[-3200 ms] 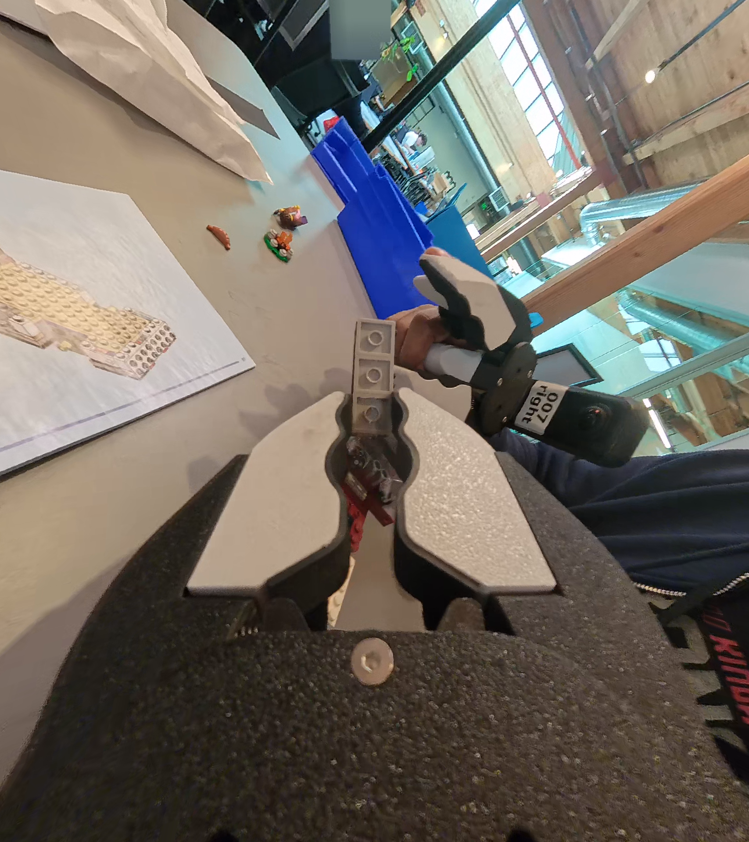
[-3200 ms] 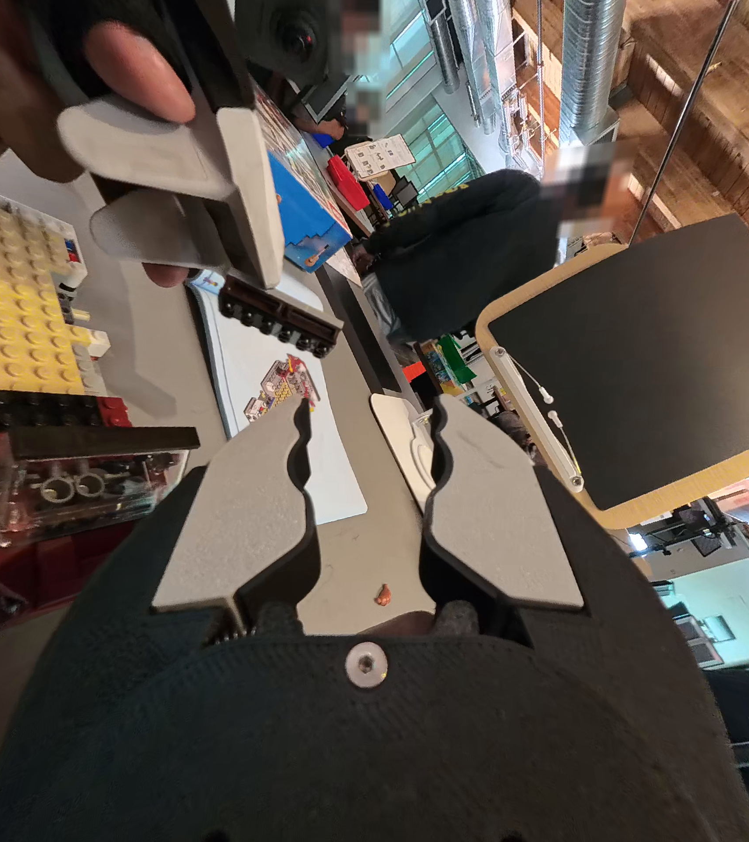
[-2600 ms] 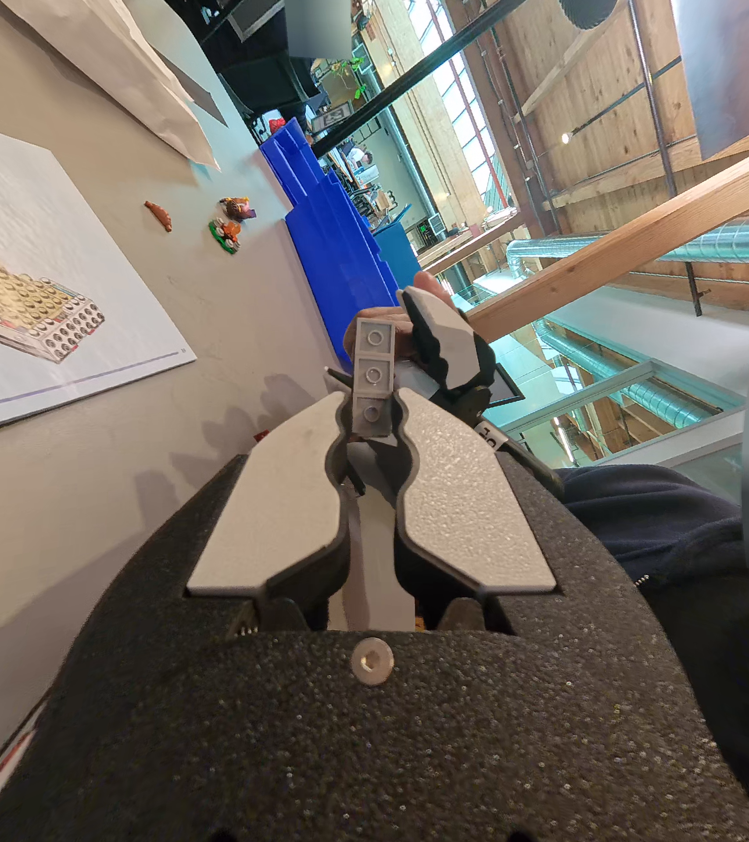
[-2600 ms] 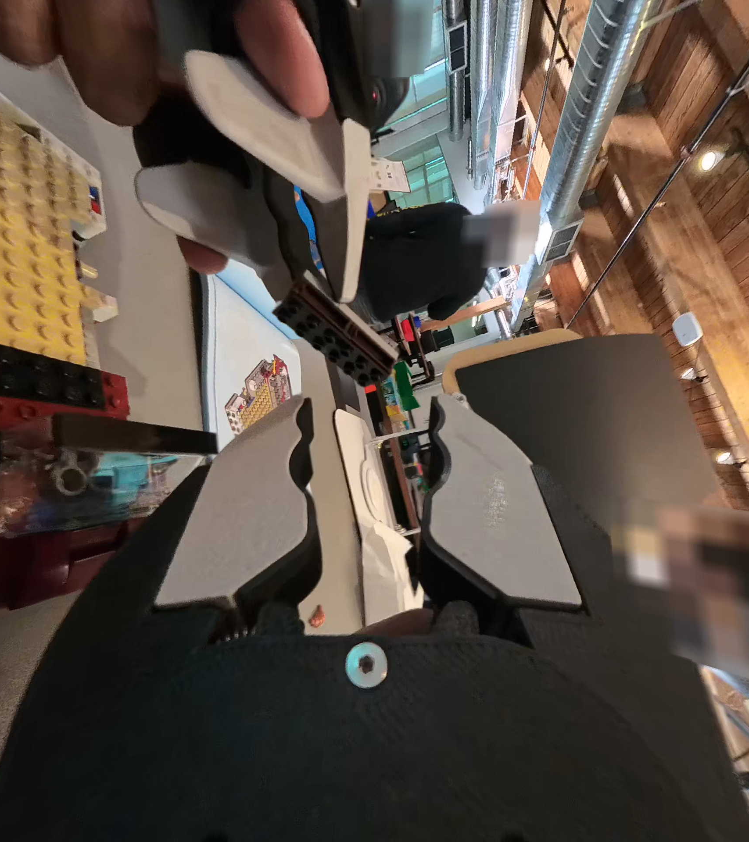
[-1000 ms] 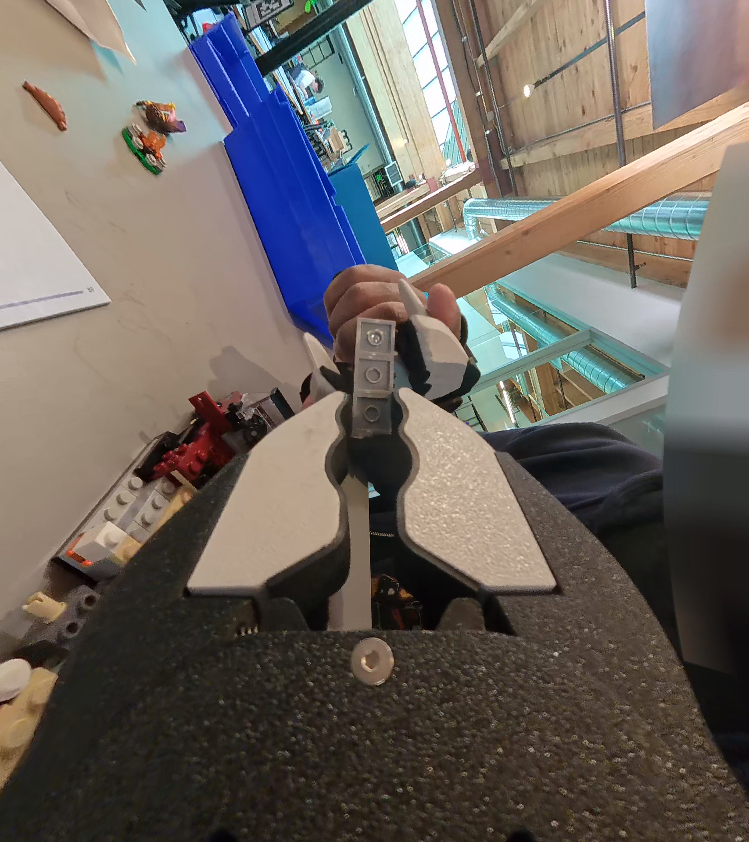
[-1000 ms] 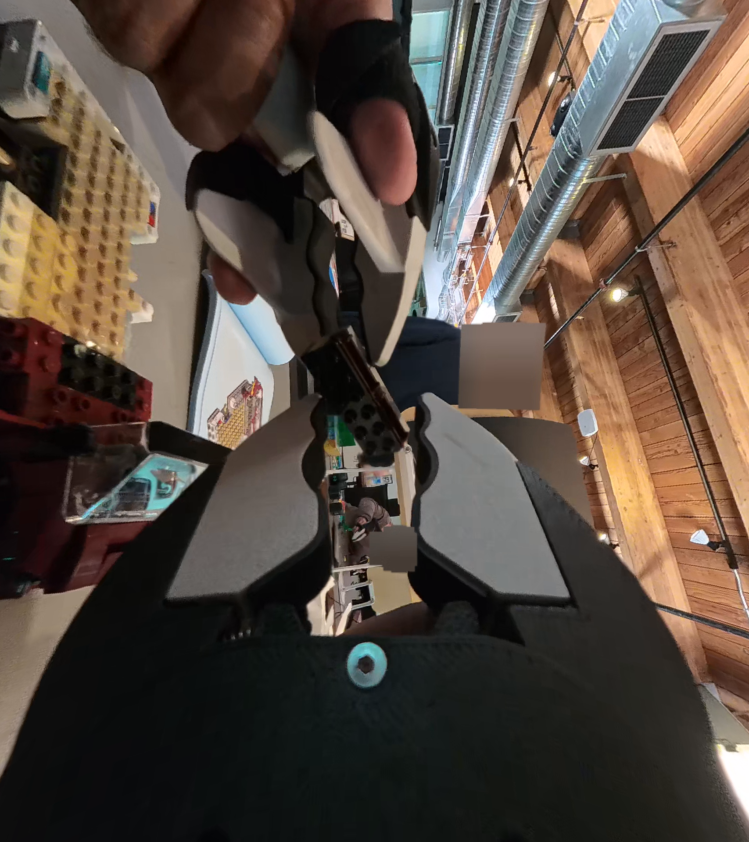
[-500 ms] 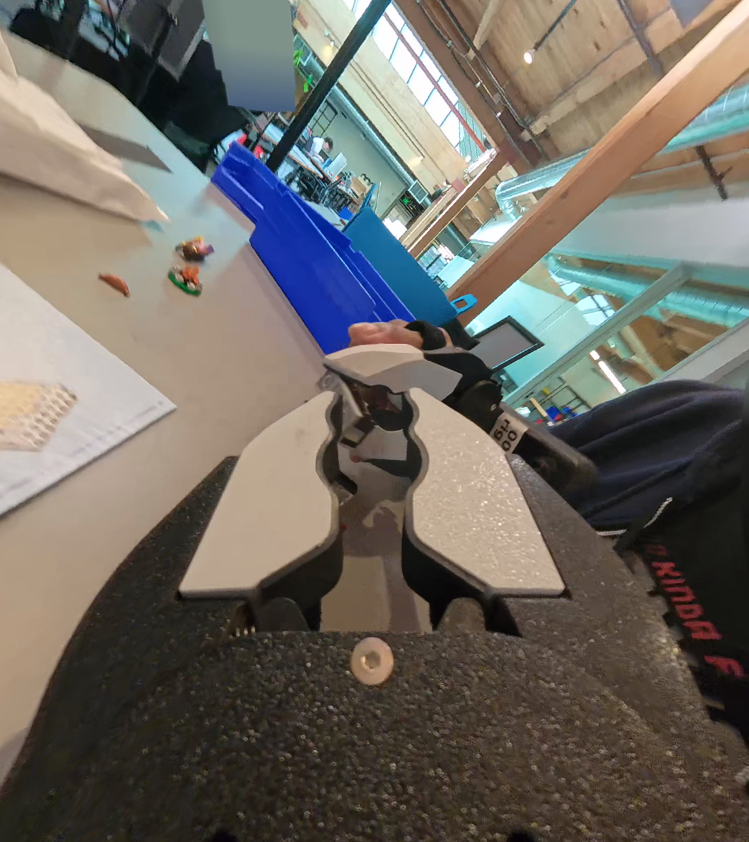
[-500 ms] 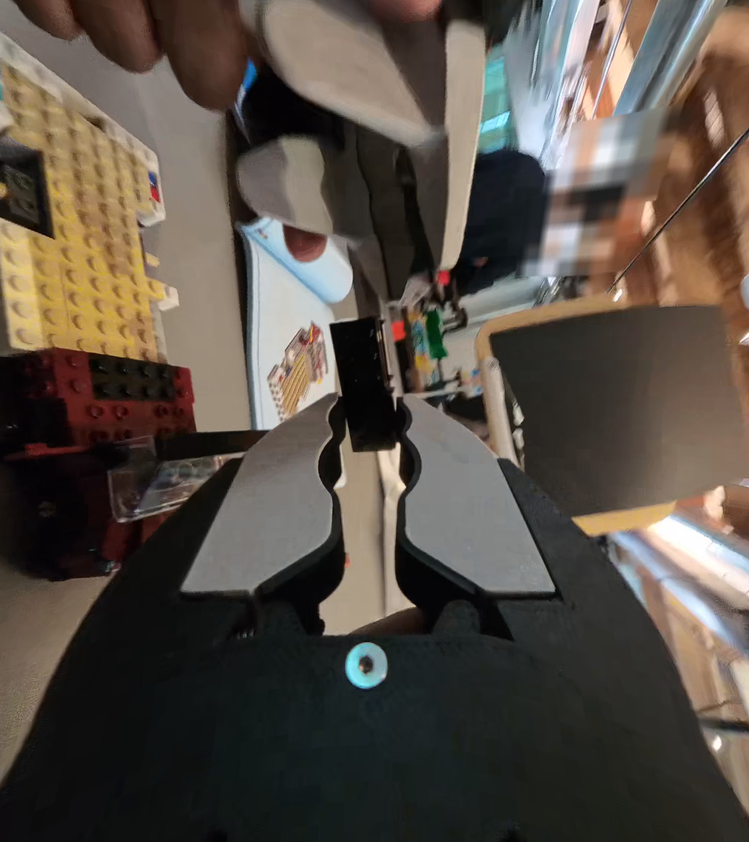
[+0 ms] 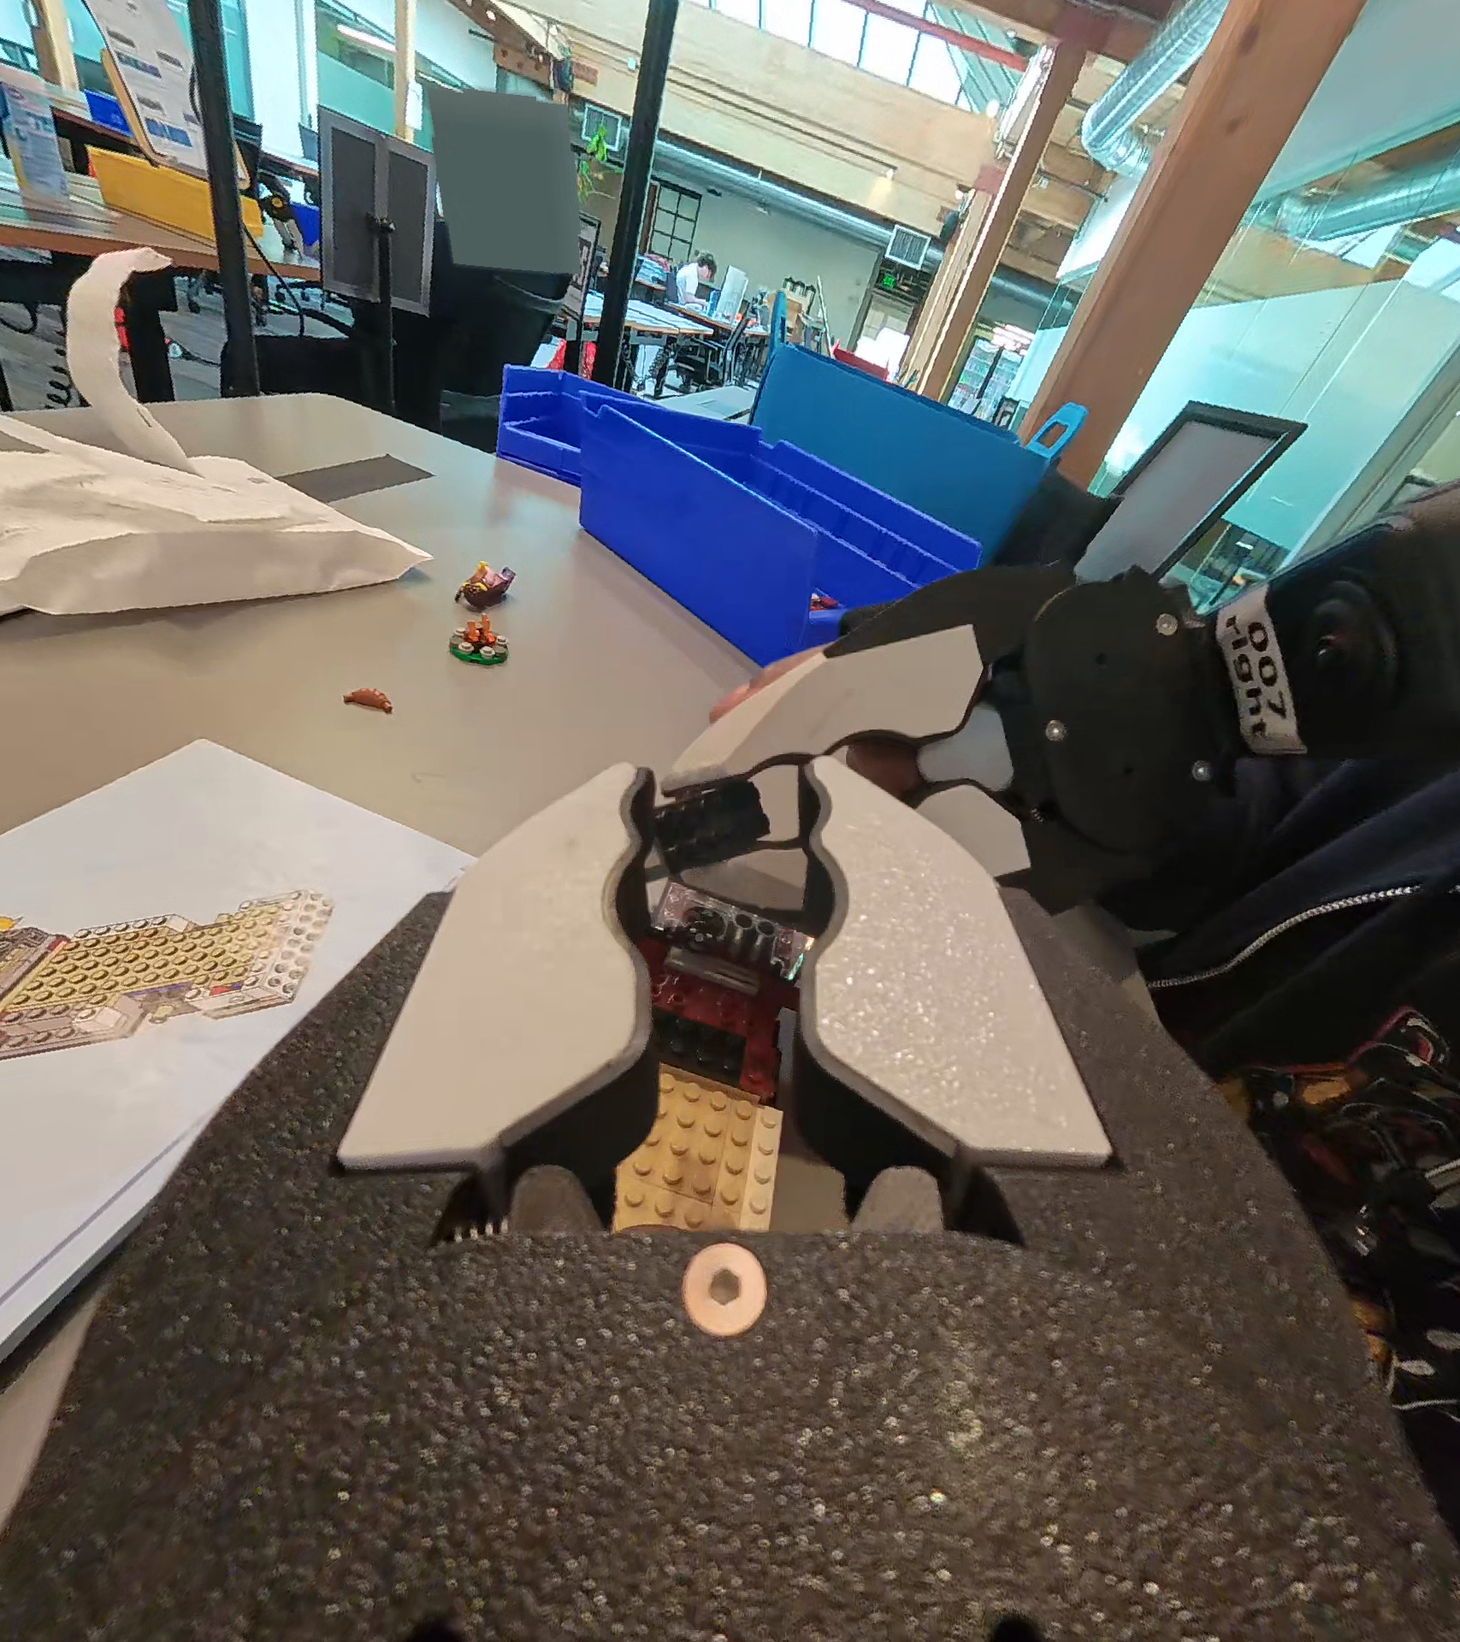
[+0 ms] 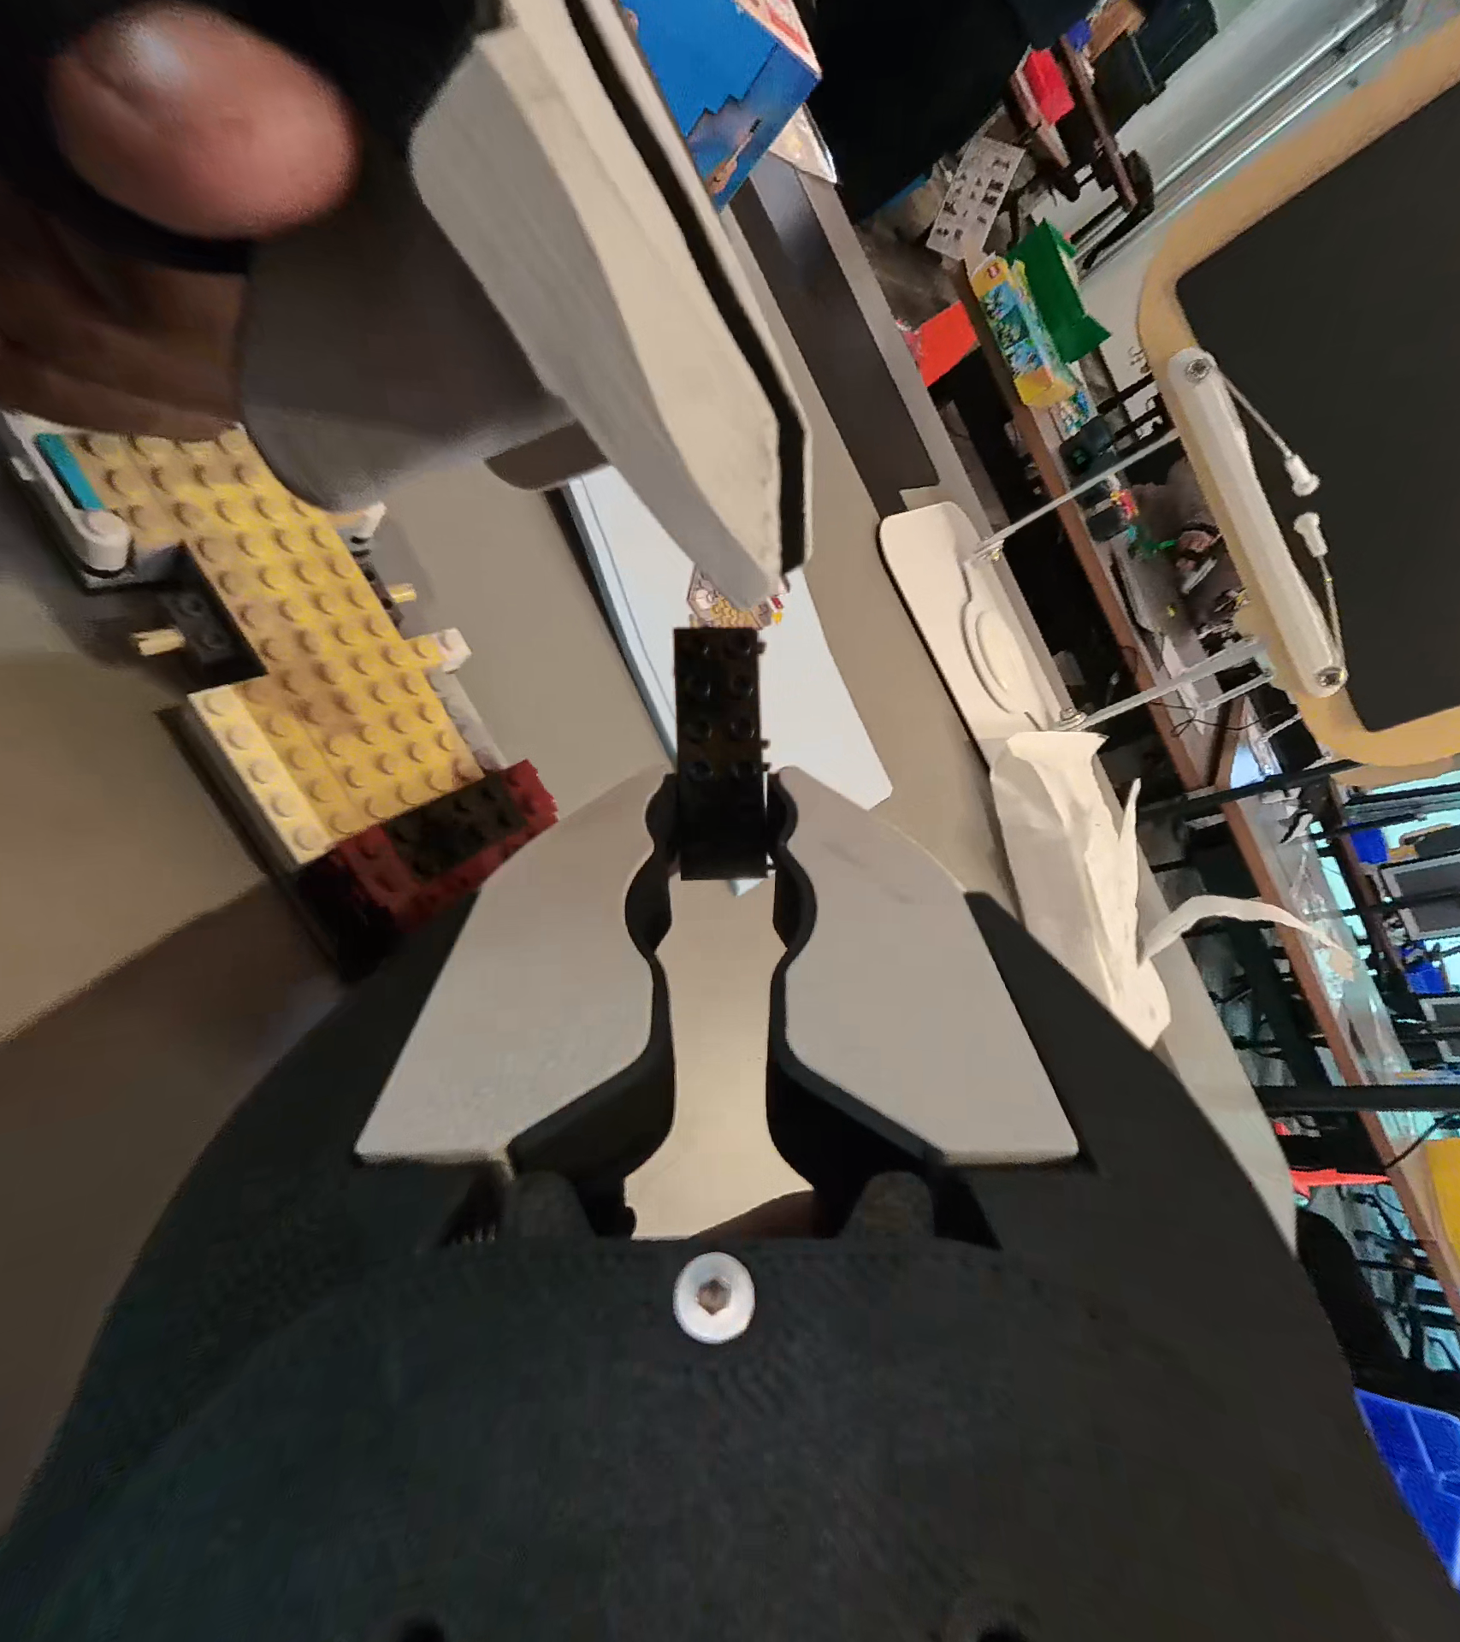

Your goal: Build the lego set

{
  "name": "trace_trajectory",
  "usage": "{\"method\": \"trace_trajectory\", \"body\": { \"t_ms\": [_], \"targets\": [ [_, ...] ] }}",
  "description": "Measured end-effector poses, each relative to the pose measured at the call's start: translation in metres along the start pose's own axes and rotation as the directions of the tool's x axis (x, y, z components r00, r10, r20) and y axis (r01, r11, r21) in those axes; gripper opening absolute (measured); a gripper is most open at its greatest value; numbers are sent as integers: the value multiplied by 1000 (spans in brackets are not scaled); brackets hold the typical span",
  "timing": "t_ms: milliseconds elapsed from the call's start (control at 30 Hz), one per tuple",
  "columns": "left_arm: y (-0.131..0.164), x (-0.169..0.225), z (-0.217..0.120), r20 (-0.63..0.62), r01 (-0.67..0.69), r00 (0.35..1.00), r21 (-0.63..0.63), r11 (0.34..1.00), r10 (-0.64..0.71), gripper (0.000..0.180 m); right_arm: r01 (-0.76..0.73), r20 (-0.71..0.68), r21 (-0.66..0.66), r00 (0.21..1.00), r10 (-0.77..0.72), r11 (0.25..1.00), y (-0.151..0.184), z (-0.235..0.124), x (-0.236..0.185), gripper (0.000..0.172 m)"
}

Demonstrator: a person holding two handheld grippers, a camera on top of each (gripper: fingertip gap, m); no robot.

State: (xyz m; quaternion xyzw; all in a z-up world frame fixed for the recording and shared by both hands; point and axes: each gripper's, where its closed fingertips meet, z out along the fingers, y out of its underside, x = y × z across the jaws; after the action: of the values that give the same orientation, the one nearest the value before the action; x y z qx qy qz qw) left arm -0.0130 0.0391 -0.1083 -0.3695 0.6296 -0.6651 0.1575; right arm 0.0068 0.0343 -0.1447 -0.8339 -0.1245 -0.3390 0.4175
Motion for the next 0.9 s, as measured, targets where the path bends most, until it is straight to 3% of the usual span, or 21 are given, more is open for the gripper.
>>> {"method": "trace_trajectory", "body": {
  "t_ms": [400, 533, 900],
  "targets": [
    [3, 5, 3, -56, 80, 995, 3, 997, -80, 21, -150, -46, -37, 988, 148, 988, 1, 5, 0, 18],
    [2, 5, 3, -64, 98, 993, 9, 995, -97, 18, -132, -97, -52, 987, 127, 990, 3, 6, 6, 18],
    [1, 7, 4, -68, 94, 993, 19, 995, -92, 22, -184, -37, -44, 982, 183, 982, -5, 5, 0, 18]
  ]
}}
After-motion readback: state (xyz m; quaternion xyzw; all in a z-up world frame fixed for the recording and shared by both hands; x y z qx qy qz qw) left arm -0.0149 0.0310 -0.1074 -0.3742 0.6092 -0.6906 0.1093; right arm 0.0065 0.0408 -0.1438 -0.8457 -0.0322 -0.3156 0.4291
